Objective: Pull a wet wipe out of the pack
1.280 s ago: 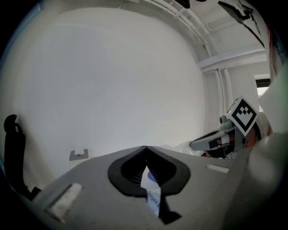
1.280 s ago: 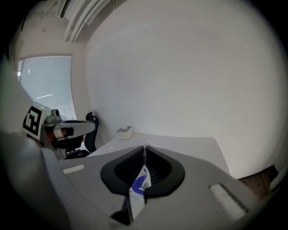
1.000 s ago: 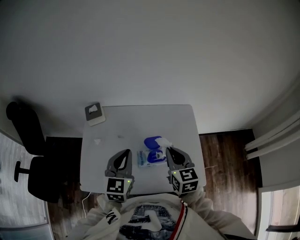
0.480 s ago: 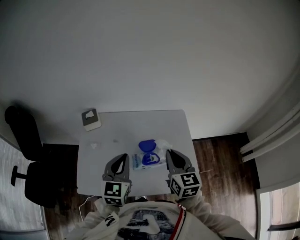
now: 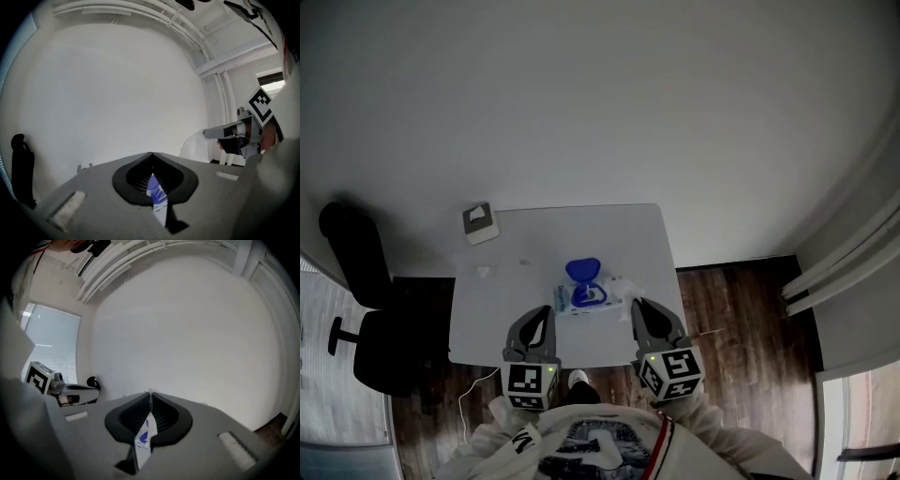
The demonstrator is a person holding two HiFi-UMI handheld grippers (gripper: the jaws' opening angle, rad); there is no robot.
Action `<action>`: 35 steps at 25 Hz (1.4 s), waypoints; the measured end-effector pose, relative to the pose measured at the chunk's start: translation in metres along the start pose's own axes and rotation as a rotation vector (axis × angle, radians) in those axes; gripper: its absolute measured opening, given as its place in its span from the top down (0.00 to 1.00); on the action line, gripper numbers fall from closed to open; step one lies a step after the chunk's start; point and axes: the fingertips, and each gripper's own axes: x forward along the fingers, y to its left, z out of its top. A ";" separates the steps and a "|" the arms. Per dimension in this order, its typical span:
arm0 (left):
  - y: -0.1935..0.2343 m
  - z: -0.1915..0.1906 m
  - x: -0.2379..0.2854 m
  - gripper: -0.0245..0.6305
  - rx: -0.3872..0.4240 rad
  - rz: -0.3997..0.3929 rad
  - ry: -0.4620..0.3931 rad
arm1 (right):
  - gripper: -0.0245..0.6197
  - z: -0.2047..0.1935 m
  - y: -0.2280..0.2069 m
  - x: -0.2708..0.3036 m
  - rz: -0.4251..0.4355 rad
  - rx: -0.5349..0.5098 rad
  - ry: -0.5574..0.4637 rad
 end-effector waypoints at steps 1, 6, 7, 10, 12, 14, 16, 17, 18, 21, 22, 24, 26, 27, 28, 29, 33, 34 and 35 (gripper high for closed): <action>-0.007 0.001 -0.005 0.96 0.004 0.001 -0.004 | 0.94 -0.001 -0.001 -0.007 -0.001 0.002 -0.005; -0.037 0.004 -0.032 0.96 0.015 0.014 -0.013 | 0.94 -0.004 -0.004 -0.042 -0.006 0.013 -0.031; -0.042 0.003 -0.038 0.96 0.015 0.020 -0.013 | 0.94 -0.006 -0.004 -0.050 -0.002 0.014 -0.033; -0.060 0.001 -0.057 0.96 0.020 0.032 -0.013 | 0.94 -0.013 -0.003 -0.073 0.009 0.017 -0.033; -0.073 -0.001 -0.072 0.96 0.023 0.039 -0.015 | 0.94 -0.018 0.000 -0.090 0.018 0.022 -0.032; -0.084 -0.003 -0.086 0.96 0.022 0.047 -0.017 | 0.94 -0.023 0.003 -0.106 0.028 0.024 -0.032; -0.095 -0.004 -0.099 0.96 0.020 0.054 -0.020 | 0.94 -0.025 0.005 -0.120 0.034 0.022 -0.034; -0.100 -0.005 -0.105 0.96 0.020 0.056 -0.021 | 0.94 -0.025 0.006 -0.127 0.036 0.022 -0.036; -0.104 -0.005 -0.110 0.96 0.020 0.057 -0.020 | 0.94 -0.025 0.007 -0.133 0.035 0.023 -0.037; -0.111 -0.002 -0.120 0.96 0.020 0.060 -0.023 | 0.94 -0.018 0.008 -0.147 0.031 0.027 -0.042; -0.111 0.000 -0.121 0.96 0.021 0.061 -0.028 | 0.94 -0.014 0.008 -0.150 0.030 0.028 -0.049; -0.112 0.006 -0.123 0.96 0.023 0.061 -0.040 | 0.94 -0.007 0.009 -0.153 0.030 0.024 -0.064; -0.113 0.010 -0.125 0.96 0.024 0.058 -0.048 | 0.94 -0.004 0.011 -0.157 0.031 0.015 -0.067; -0.114 0.011 -0.126 0.96 0.023 0.057 -0.049 | 0.94 -0.004 0.012 -0.159 0.032 0.013 -0.064; -0.114 0.011 -0.126 0.96 0.021 0.056 -0.049 | 0.94 -0.006 0.013 -0.160 0.032 0.013 -0.059; -0.114 0.011 -0.126 0.96 0.019 0.054 -0.049 | 0.94 -0.008 0.013 -0.160 0.031 0.016 -0.054; -0.111 0.008 -0.124 0.96 0.016 0.047 -0.042 | 0.94 -0.012 0.016 -0.156 0.023 0.024 -0.041; -0.110 0.006 -0.124 0.96 0.015 0.044 -0.037 | 0.94 -0.013 0.017 -0.154 0.020 0.027 -0.040; -0.108 0.004 -0.125 0.96 0.014 0.041 -0.032 | 0.94 -0.014 0.019 -0.154 0.017 0.029 -0.039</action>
